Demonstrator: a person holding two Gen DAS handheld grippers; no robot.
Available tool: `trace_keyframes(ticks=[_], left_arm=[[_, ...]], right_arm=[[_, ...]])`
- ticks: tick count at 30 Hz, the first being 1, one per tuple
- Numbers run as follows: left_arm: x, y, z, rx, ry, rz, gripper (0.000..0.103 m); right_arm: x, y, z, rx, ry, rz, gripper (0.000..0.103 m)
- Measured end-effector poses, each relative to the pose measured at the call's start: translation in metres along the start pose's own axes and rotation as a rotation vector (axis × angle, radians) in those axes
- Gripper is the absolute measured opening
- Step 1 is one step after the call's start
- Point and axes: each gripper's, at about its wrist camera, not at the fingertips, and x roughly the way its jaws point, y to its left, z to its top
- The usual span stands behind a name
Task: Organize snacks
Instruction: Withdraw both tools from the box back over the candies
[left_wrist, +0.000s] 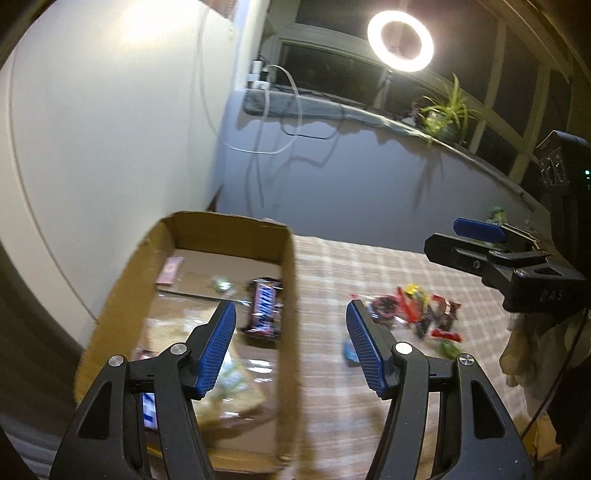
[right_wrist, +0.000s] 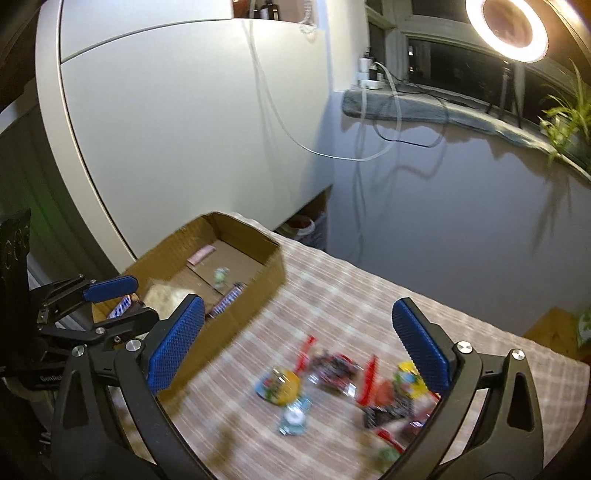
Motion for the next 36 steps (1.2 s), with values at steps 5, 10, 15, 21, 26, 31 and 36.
trace_keyframes(ticks=[5, 10, 15, 21, 26, 31, 36], left_arm=[[0.009, -0.030, -0.008, 0.031, 0.021, -0.048, 0.062], [0.023, -0.058, -0.017, 0.068, 0.060, -0.084, 0.057], [0.040, -0.074, -0.026, 0.071, 0.106, -0.106, 0.052], [0.052, -0.083, -0.038, 0.068, 0.153, -0.111, 0.042], [0.063, -0.090, -0.051, 0.068, 0.210, -0.114, 0.040], [0.077, -0.096, -0.059, 0.068, 0.257, -0.105, 0.040], [0.092, -0.099, -0.062, 0.073, 0.277, -0.072, 0.040]], right_arm=[[-0.019, -0.036, -0.016, 0.035, 0.011, -0.037, 0.103], [-0.028, -0.069, -0.035, 0.076, 0.047, -0.061, 0.103], [-0.034, -0.091, -0.057, 0.107, 0.084, -0.058, 0.103], [-0.029, -0.102, -0.092, 0.117, 0.161, -0.045, 0.103], [-0.018, -0.100, -0.119, 0.092, 0.225, -0.039, 0.092], [-0.003, -0.096, -0.135, 0.075, 0.268, -0.029, 0.076], [0.005, -0.092, -0.140, 0.061, 0.281, -0.027, 0.070]])
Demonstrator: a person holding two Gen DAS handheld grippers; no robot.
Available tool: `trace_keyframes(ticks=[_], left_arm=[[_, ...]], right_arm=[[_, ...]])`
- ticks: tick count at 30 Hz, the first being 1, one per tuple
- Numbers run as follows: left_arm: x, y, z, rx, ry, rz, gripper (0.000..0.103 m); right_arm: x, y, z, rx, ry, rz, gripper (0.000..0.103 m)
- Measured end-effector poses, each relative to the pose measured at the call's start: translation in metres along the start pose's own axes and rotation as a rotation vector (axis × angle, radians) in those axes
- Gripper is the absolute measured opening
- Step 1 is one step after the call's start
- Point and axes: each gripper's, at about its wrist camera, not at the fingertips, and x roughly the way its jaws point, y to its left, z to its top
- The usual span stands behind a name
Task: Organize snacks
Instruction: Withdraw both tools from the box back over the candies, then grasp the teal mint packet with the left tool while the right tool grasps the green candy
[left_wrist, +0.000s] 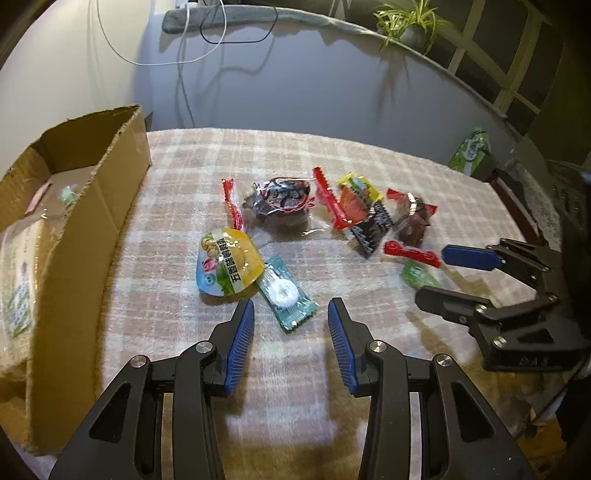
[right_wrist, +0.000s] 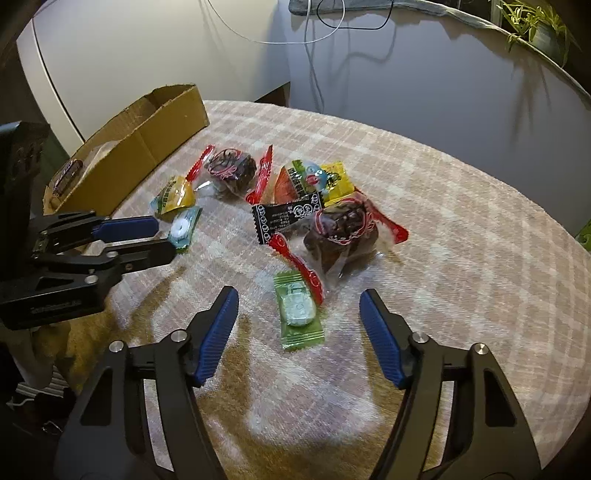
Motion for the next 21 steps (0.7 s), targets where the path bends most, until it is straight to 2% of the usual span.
trace_keyframes(ticks=[6, 8, 12, 14, 16, 21], left_arm=[[0.009, -0.010, 0.004, 0.045, -0.010, 0.053, 0.040], [0.011, -0.013, 0.005, 0.065, -0.016, 0.077, 0.034], [0.012, -0.016, 0.005, 0.091, -0.023, 0.106, 0.023], [0.013, -0.018, 0.005, 0.102, -0.024, 0.111, 0.023], [0.012, -0.020, 0.003, 0.109, -0.024, 0.114, 0.023], [0.008, -0.019, 0.000, 0.098, -0.021, 0.096, 0.022]], right_arm=[[0.008, 0.001, -0.002, -0.005, 0.010, -0.008, 0.061], [0.010, 0.005, -0.004, -0.026, 0.007, -0.023, 0.060], [0.012, 0.012, -0.008, -0.072, 0.008, -0.073, 0.046], [0.013, 0.015, -0.009, -0.086, 0.007, -0.079, 0.040], [0.012, 0.016, -0.010, -0.086, -0.006, -0.090, 0.026], [0.008, 0.015, -0.012, -0.076, 0.003, -0.071, 0.022]])
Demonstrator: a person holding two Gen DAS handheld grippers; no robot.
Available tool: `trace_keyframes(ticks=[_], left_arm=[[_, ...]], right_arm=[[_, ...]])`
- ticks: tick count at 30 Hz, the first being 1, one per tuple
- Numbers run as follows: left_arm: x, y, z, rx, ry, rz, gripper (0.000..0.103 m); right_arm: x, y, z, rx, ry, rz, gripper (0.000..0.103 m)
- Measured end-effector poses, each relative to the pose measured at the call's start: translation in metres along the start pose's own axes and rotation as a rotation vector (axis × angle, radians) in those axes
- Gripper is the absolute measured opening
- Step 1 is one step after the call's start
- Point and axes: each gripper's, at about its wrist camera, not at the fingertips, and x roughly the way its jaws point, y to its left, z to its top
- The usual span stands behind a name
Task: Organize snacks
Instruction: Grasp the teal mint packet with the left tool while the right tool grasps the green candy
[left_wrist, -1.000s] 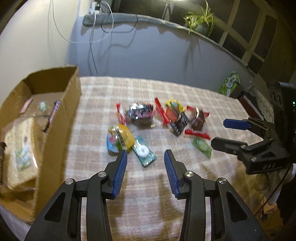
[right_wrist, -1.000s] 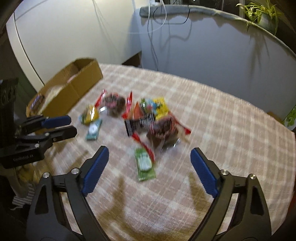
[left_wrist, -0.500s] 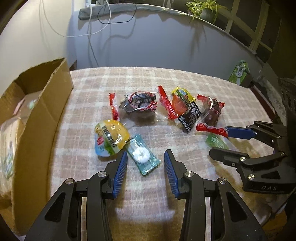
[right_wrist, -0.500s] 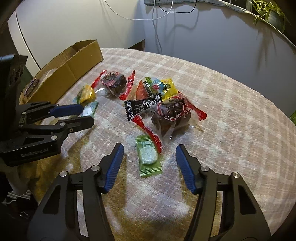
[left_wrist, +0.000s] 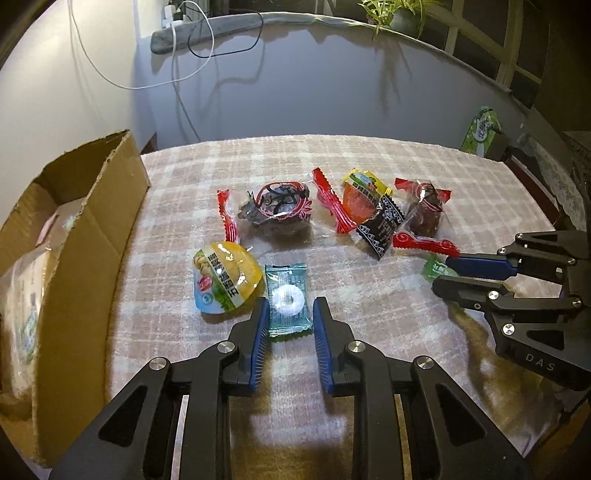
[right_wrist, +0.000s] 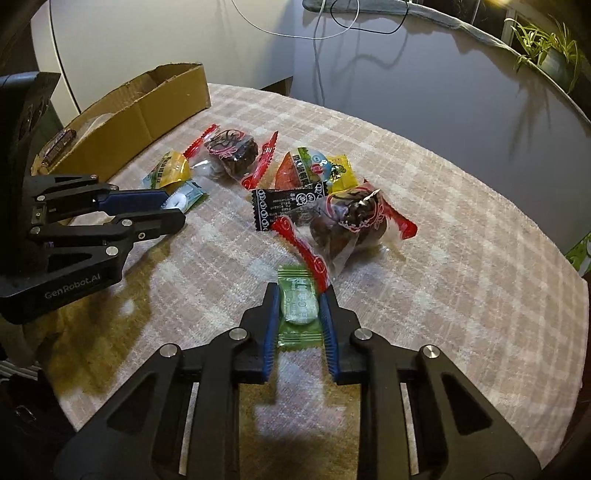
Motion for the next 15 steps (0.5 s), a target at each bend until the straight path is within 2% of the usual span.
trace_keyframes(ticks=[6, 15], left_arm=[[-0.012, 0.006, -0.006, -0.022, -0.013, -0.029, 0.022], [-0.044, 0.012, -0.005, -0.041, -0.077, -0.045, 0.022]], right_arm=[[-0.011, -0.002, -0.007, 0.061, -0.005, 0.045, 0.022], [-0.049, 0.005, -0.008, 0.077, -0.075, 0.026, 0.022]])
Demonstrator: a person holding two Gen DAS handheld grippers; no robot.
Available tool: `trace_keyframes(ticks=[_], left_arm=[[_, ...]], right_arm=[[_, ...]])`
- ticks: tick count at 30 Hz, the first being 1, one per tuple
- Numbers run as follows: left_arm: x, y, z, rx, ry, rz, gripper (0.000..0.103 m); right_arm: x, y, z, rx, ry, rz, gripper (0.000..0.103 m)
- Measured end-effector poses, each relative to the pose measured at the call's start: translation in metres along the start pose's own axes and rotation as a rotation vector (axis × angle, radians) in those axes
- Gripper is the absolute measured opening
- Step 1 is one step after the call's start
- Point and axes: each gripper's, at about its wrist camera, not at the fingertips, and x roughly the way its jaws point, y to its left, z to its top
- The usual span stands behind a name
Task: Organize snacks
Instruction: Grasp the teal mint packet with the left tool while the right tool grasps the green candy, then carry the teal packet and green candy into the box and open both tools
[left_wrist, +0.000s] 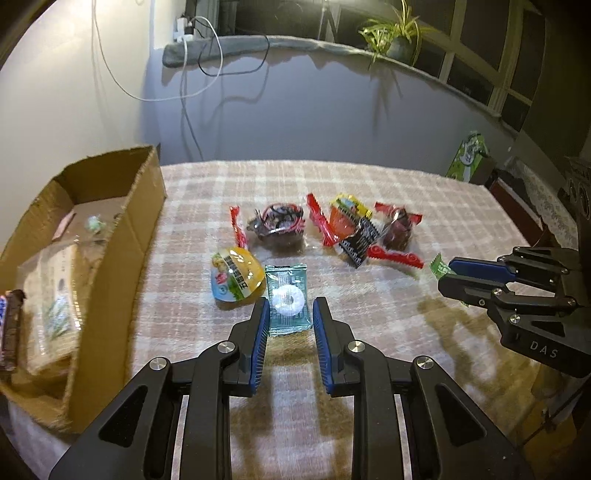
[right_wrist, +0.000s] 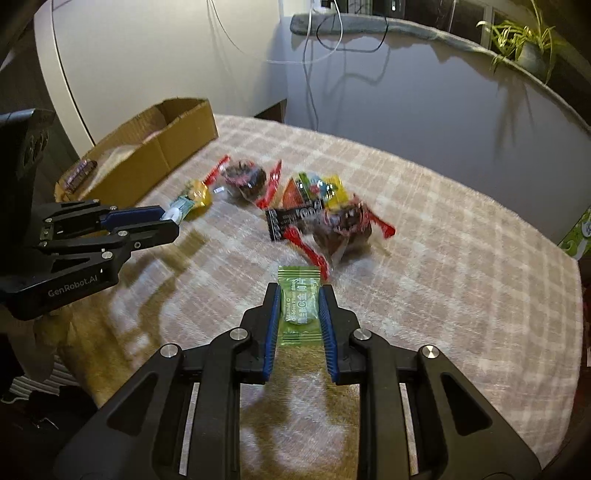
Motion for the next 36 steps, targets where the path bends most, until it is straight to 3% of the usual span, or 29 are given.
trace_keyframes(ticks=[8, 17, 36], left_arm=[[-0.031, 0.013, 0.005, -0.017, -0.063, 0.017, 0.022], [-0.056, 0.054, 0.012, -0.066, -0.119, 0.072, 0.022], [-0.075, 0.148, 0.020, -0.178, -0.154, 0.191, 0.022]], right_arm=[[-0.022, 0.015, 0.022, -0.012, -0.073, 0.011, 0.022], [-0.027, 0.049, 0.065, -0.059, -0.142, 0.040, 0.022], [0.033, 0.130, 0.158, -0.162, -0.171, 0.146, 0.022]])
